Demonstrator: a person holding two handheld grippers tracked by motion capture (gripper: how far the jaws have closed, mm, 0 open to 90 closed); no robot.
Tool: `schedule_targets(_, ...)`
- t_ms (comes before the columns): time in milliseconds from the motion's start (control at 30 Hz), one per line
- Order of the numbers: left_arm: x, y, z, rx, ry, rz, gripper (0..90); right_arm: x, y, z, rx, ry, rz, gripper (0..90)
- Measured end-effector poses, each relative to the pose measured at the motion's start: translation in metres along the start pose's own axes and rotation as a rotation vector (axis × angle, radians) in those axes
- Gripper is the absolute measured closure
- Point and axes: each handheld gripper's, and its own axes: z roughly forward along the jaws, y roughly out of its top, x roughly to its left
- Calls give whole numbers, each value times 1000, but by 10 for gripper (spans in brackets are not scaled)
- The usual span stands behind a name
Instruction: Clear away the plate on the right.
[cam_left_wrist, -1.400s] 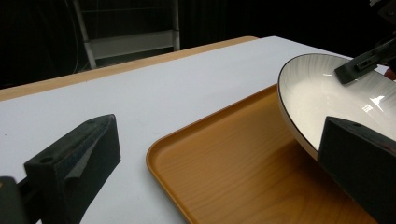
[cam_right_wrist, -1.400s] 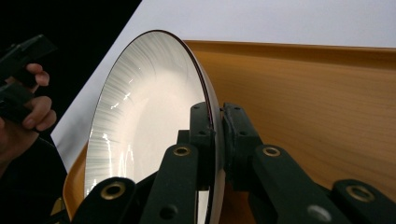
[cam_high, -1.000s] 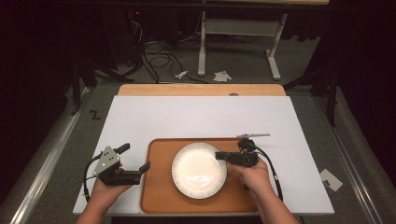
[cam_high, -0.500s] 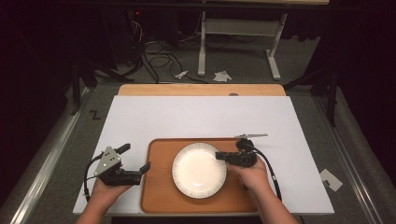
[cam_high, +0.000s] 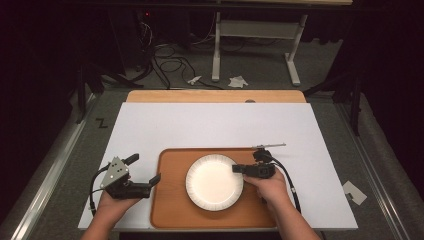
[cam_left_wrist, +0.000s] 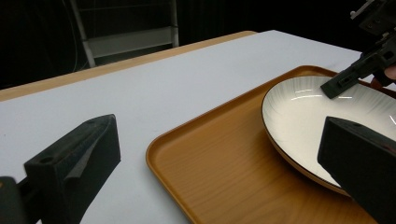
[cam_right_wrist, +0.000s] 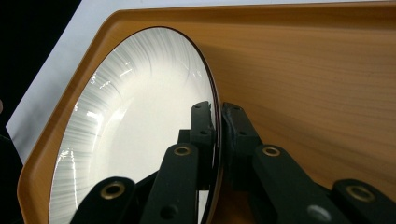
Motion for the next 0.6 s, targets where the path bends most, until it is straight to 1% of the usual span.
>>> schedule_targets(167,0,0,0,1,-2,0,2,-2,-1,1,5,-9,-6,845)
schedule_targets(333,0,0,0,2,-4,0,3,-3,-1,2,14,-24,-5,845)
schedule_targets(600,-1,0,1,9,-8,1,3,-5,-2,2,16,-34,-1,824)
